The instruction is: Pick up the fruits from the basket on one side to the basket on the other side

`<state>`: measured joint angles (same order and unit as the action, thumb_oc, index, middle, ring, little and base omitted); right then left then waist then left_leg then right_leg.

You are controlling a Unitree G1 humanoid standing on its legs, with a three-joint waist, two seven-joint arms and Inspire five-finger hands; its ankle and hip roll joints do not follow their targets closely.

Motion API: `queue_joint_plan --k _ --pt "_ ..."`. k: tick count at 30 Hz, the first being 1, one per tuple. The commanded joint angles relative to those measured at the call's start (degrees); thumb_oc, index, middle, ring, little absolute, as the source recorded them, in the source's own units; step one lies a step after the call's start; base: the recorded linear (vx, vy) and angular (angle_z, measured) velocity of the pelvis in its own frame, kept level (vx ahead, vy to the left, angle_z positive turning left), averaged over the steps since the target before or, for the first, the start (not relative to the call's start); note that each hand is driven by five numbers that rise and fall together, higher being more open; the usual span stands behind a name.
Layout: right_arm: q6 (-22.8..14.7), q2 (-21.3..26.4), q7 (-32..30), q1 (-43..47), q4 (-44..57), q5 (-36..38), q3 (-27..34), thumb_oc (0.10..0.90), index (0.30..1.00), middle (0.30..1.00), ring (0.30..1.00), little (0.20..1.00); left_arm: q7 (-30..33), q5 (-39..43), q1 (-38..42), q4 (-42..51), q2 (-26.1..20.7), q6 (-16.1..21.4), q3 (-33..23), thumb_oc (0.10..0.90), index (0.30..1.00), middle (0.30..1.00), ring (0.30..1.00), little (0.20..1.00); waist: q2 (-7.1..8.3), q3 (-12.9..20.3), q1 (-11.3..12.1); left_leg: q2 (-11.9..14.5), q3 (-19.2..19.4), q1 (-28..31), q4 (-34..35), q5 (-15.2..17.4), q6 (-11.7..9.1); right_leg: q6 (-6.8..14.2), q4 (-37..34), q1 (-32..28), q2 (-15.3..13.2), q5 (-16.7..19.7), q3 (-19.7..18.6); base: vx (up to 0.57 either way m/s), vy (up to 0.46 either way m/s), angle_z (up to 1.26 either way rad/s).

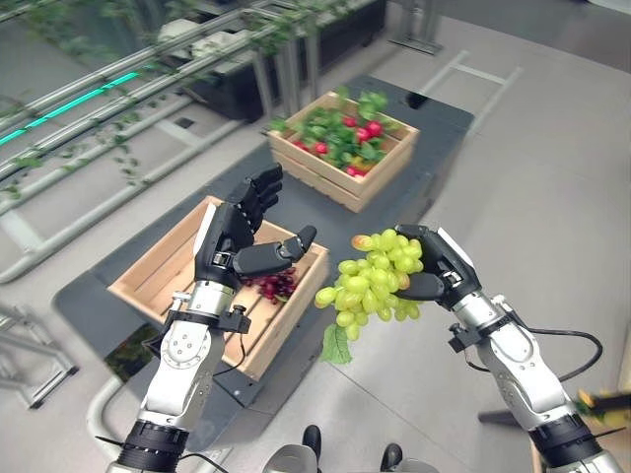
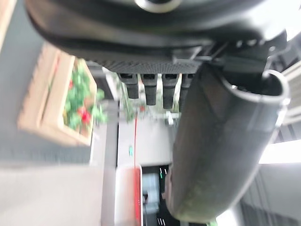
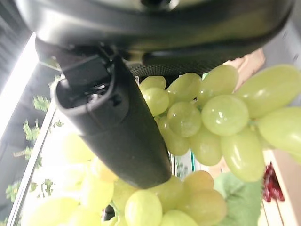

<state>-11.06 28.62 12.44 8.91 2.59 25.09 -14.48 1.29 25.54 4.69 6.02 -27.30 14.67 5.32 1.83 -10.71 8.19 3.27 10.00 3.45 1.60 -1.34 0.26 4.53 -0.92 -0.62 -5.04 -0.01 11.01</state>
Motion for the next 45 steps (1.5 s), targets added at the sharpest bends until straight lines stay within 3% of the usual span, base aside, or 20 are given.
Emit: queue_joint_plan --k 1,9,13,16,18,19,20,23,28,34,41,45 --pt "-9.63 -1.72 -1.89 5.49 6.30 1.81 3.00 0.400 0.300 0.300 0.300 0.300 0.38 0.84 5.40 4.63 -0.02 7.06 -1.33 0.800 0.900 0.900 0.900 0.900 0.50 8.49 -2.89 -4.24 -2.37 -7.52 1.95 -1.14 -0.17 1.41 -3.49 -5.75 -2.21 0.11 -0.75 -0.15 -0.280 -0.48" --pt "-10.68 -0.61 -2.68 2.46 7.24 0.33 5.94 0.400 0.300 0.300 0.300 0.300 -1.56 2.08 6.27 2.72 2.55 8.93 0.55 0.800 0.900 0.900 0.900 0.900 0.63 8.55 -6.68 -0.87 -2.95 -10.01 2.44 -3.84 -2.50 -2.24 -4.08 -3.65 3.47 0.08 -5.41 -0.13 -0.252 -0.29" --pt "-10.57 0.29 -2.54 1.57 7.90 0.79 7.02 0.400 0.300 0.300 0.300 0.300 -2.04 2.92 6.34 2.55 2.92 9.92 1.63 0.800 0.900 0.900 0.900 0.900 0.53 8.47 -8.19 1.01 -2.99 -10.80 2.45 -5.28 -3.38 -3.18 -4.08 -3.07 5.47 0.16 -7.39 -0.08 -0.173 -0.15" --pt "-10.19 0.74 -1.52 0.96 8.12 1.63 7.69 0.400 0.300 0.300 0.300 0.300 -2.12 4.09 6.61 2.58 3.07 10.35 2.11 0.800 0.900 0.900 0.900 0.900 0.85 8.52 -8.86 1.42 -4.05 -11.32 0.26 -4.66 -3.62 -3.54 -4.08 -2.70 5.95 0.56 -8.49 -0.04 -0.137 -0.24" --pt "-10.15 1.04 -0.39 0.05 8.60 2.15 8.14 0.400 0.300 0.300 0.300 0.300 -1.90 4.73 6.22 3.57 3.19 10.13 2.08 0.800 0.900 0.900 0.900 0.900 1.17 8.47 -8.79 1.04 -7.15 -11.88 -2.55 -3.89 -3.67 -3.70 -4.08 -2.56 5.97 1.08 -9.85 0.03 -0.078 -0.44" --pt "-9.50 1.15 1.00 -0.42 9.69 3.41 8.36 0.400 0.300 0.300 0.300 0.300 -0.76 3.80 5.52 4.65 3.27 9.82 1.79 0.800 0.900 0.900 0.900 0.900 1.37 8.35 -8.40 0.08 -11.34 -11.94 -4.28 -3.30 -3.38 -3.84 -4.08 -2.67 6.12 1.51 -11.83 0.07 -0.043 -0.49" --pt "-9.34 1.15 0.96 -0.52 9.95 3.52 8.43 0.400 0.300 0.300 0.300 0.300 -0.94 3.86 5.37 4.81 3.27 9.81 1.74 0.800 0.900 0.900 0.900 0.900 1.42 8.27 -8.29 -0.15 -12.13 -11.89 -4.62 -3.11 -3.29 -3.85 -4.08 -2.78 6.13 1.57 -12.22 0.10 -0.013 -0.67" --pt "-7.96 1.62 2.81 -0.81 11.69 6.69 8.14 0.400 0.300 0.300 0.300 0.300 -1.17 3.44 2.45 7.41 2.25 9.63 -0.44 0.800 0.900 0.900 0.900 0.900 0.65 7.96 -6.95 -3.57 -21.61 -8.59 0.25 -3.47 -1.92 -3.77 -3.93 -3.19 7.13 2.07 -16.83 0.14 0.063 -0.81" --pt "-8.55 0.05 0.78 0.20 10.73 4.65 6.64 0.400 0.300 0.300 0.300 0.300 -3.69 5.53 2.25 7.81 2.43 10.66 -0.59 0.800 0.900 0.900 0.900 0.900 -0.37 7.81 -5.89 -6.68 -27.87 -7.38 2.96 -5.33 -1.12 -3.01 -3.99 -3.24 7.25 2.43 -19.31 0.14 0.204 -1.06" --pt "-9.66 -0.74 -1.25 0.73 8.89 5.02 6.02 0.400 0.300 0.300 0.300 0.300 -3.32 4.67 4.64 6.99 2.49 10.15 0.97 0.800 0.900 0.900 0.900 0.900 -0.91 8.01 -6.76 -7.51 -25.33 -4.12 2.64 -3.02 0.34 -1.23 -2.05 -2.32 4.70 2.44 -18.28 0.11 0.282 -0.81" --pt "-10.11 -1.96 -1.00 -1.59 9.34 4.79 6.80 0.400 0.300 0.300 0.300 0.300 -3.67 7.11 5.95 6.91 1.54 7.48 1.66 0.800 0.900 0.900 0.900 0.900 -1.45 6.80 -8.54 -8.28 -19.58 -2.53 1.40 -0.08 2.66 0.70 4.26 1.49 2.75 1.77 -18.67 0.03 0.269 -0.33" --pt "-9.47 -2.51 0.84 -1.74 9.05 7.54 6.88 0.400 0.300 0.300 0.300 0.300 -3.14 6.19 6.07 6.51 1.39 7.02 2.53 0.800 0.900 0.900 0.900 0.900 -1.23 5.87 -8.51 -8.31 -16.12 -1.91 1.10 0.60 3.07 1.85 5.06 3.19 1.10 2.90 -15.10 -0.03 0.155 -0.52"
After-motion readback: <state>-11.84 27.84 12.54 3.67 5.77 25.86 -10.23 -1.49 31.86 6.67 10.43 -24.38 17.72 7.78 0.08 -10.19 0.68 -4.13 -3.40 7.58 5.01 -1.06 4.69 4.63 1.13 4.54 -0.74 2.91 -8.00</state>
